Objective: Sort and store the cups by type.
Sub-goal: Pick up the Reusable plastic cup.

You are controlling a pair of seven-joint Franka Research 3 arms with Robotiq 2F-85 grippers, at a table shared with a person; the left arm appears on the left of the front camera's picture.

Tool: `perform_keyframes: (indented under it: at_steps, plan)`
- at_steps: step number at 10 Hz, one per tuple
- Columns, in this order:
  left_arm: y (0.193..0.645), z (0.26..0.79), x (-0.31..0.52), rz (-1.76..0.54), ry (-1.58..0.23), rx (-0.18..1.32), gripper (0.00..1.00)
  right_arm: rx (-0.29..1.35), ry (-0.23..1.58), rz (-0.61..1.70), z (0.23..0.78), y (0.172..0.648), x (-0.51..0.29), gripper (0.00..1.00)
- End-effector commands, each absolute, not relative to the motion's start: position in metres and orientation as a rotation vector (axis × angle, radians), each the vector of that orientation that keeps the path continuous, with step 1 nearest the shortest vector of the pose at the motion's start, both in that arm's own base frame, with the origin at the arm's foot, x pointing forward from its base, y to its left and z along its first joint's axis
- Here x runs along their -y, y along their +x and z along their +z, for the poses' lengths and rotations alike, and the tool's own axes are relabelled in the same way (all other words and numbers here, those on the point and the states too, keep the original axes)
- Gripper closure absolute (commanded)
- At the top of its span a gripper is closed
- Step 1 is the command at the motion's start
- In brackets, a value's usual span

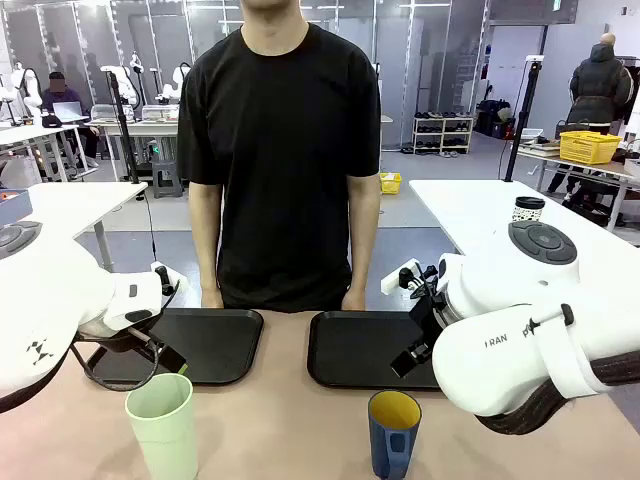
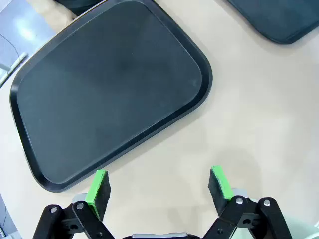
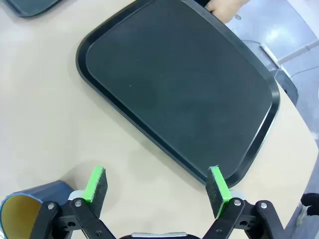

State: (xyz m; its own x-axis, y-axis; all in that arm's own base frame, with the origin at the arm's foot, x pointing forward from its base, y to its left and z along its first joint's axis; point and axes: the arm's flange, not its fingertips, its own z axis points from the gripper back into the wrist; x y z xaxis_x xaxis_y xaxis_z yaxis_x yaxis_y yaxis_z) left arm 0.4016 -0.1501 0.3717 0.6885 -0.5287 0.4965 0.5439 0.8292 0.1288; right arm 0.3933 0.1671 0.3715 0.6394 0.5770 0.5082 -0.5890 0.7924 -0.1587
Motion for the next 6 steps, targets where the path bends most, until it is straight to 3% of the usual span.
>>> perform_keyframes:
  at_steps: [1, 6]
  plan:
    - [0.4015, 0.3717, 0.1504, -0.601, -0.029, 0.546, 0.0, 0.572, 0.022, 0.665, 0.3715, 0.3934, -0.1671, 0.0]
    - [0.4015, 0.3717, 0.1504, -0.601, -0.029, 0.546, 0.0, 0.572, 0.022, 0.665, 0.3715, 0.3934, -0.1671, 0.0]
